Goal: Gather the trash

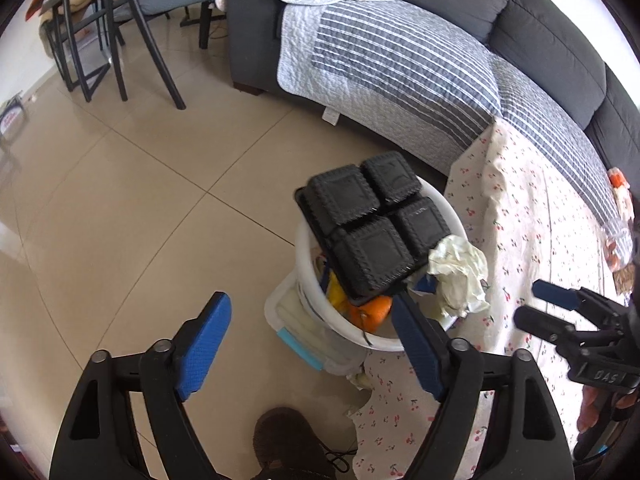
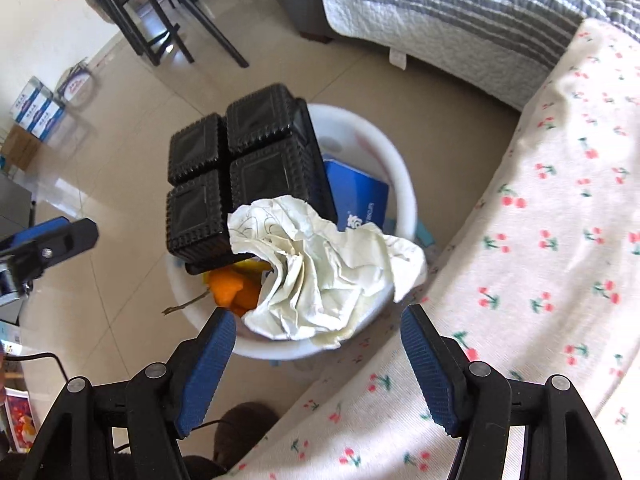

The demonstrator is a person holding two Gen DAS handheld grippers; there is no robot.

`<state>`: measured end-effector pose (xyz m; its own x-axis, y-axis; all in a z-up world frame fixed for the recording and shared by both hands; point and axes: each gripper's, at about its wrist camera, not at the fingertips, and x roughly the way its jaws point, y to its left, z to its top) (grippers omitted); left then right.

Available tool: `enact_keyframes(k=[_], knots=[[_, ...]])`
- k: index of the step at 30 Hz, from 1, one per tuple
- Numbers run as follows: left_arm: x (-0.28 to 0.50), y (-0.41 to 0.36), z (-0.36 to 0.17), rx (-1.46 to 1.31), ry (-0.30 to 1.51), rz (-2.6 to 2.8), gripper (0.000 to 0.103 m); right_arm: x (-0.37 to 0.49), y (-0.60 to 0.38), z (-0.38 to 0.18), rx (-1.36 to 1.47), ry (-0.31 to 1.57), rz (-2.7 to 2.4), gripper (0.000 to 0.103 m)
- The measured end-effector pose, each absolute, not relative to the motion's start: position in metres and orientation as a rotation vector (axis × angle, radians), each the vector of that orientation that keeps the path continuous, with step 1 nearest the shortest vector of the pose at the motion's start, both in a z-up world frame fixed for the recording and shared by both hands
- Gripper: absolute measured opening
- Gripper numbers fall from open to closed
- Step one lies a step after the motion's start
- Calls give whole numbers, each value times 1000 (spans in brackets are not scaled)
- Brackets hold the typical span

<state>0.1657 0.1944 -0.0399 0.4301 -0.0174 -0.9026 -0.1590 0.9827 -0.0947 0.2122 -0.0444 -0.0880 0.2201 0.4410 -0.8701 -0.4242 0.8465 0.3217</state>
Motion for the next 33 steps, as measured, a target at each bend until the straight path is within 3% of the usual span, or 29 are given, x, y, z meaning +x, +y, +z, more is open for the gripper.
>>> enact_keyframes(k=[4, 9, 16, 24, 33], knots=[[151, 160, -30, -120, 1095, 53, 102, 201, -70, -70, 28, 1176, 573, 74], [120, 113, -8, -95, 1021, -27, 103, 174, -117, -42, 7, 1114, 487, 82], [70, 57, 12, -12, 925, -92, 103, 124, -182, 1, -52, 991, 315, 102], [19, 31, 29, 18, 813, -104, 103, 39, -227, 18, -138, 836, 144, 102], [-2, 21, 34, 21, 776, -51, 103, -12, -253, 3, -102, 819, 99, 102]])
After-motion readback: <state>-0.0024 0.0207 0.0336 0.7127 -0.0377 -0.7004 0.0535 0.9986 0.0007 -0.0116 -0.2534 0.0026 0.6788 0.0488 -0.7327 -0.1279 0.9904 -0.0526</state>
